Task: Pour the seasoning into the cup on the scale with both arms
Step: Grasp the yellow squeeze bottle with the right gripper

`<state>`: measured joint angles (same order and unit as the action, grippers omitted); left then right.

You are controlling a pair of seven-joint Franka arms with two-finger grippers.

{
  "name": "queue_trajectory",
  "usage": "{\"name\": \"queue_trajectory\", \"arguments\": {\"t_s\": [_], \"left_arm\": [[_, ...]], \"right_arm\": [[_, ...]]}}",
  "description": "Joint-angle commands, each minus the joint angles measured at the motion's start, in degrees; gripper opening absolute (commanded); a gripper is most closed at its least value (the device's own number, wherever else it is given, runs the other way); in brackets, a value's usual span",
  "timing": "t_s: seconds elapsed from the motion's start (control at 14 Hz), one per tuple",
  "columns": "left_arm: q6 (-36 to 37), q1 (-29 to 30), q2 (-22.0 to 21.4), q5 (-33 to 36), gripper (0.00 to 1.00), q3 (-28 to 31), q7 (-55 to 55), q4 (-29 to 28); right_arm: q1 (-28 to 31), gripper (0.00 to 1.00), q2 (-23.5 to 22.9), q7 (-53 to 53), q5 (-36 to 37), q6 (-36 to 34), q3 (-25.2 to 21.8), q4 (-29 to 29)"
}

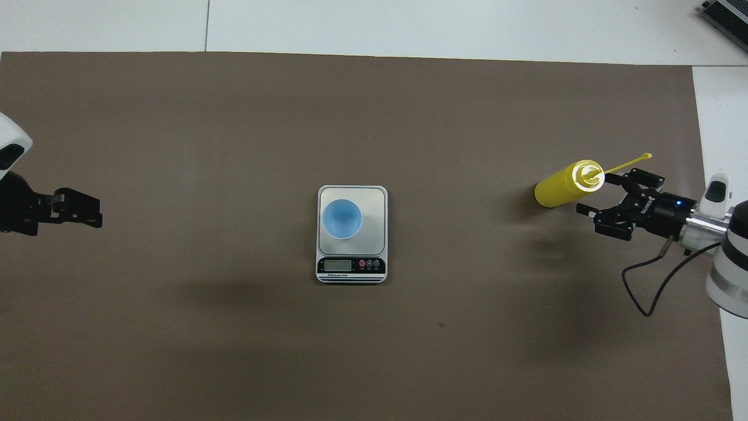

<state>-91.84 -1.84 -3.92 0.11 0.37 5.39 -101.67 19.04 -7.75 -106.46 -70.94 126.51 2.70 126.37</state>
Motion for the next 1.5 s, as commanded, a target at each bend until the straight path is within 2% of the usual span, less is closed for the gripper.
{"name": "queue_trajectory", "arguments": {"t_s": [0.0, 0.29, 0.57, 1.07, 1.14, 1.21, 1.28, 1.43], "left_arm": [[-0.4, -0.4, -1.2, -0.9, 1.0, -0.2, 0.1, 0.3], [5.3, -0.6, -1.0, -0.9, 1.0, -0.5, -0.4, 7.2], [3.9, -0.6, -2.7, -0.9, 1.0, -0.5, -0.6, 3.8], [2.5, -0.2, -2.5, -0.9, 1.0, -0.5, -0.2, 4.2], [3.2, 0.1, -2.5, -0.9, 1.0, -0.5, -0.2, 4.2], [3.5, 0.2, -2.6, -0.9, 1.0, -0.2, -0.1, 3.9], [3.1, 0.3, -2.6, -0.9, 1.0, 0.1, -0.1, 4.1], [3.4, 0.3, -2.6, -0.9, 1.0, 0.2, -0.1, 4.1]], "right_arm": [[-1.5, 1.0, -2.0, -2.3, -5.5, 1.7, 0.4, -0.2], [-1.5, 1.0, -6.6, -9.7, -11.7, 0.9, 0.5, -0.9], [-1.8, 1.0, -8.3, -12.4, -14.4, 0.9, 0.5, -2.1], [-2.4, 1.0, -8.6, -12.3, -14.4, 1.0, 0.5, -2.9], [-2.5, 0.93, -8.6, -12.3, -14.4, 1.2, 0.6, -2.9], [-2.5, 0.79, -8.5, -12.2, -14.5, 1.3, 0.8, -2.9], [-2.5, 0.7, -8.4, -12.1, -14.4, 1.3, 0.8, -2.9], [-2.5, 0.57, -8.4, -12.1, -14.4, 1.3, 0.9, -3.0]]}}
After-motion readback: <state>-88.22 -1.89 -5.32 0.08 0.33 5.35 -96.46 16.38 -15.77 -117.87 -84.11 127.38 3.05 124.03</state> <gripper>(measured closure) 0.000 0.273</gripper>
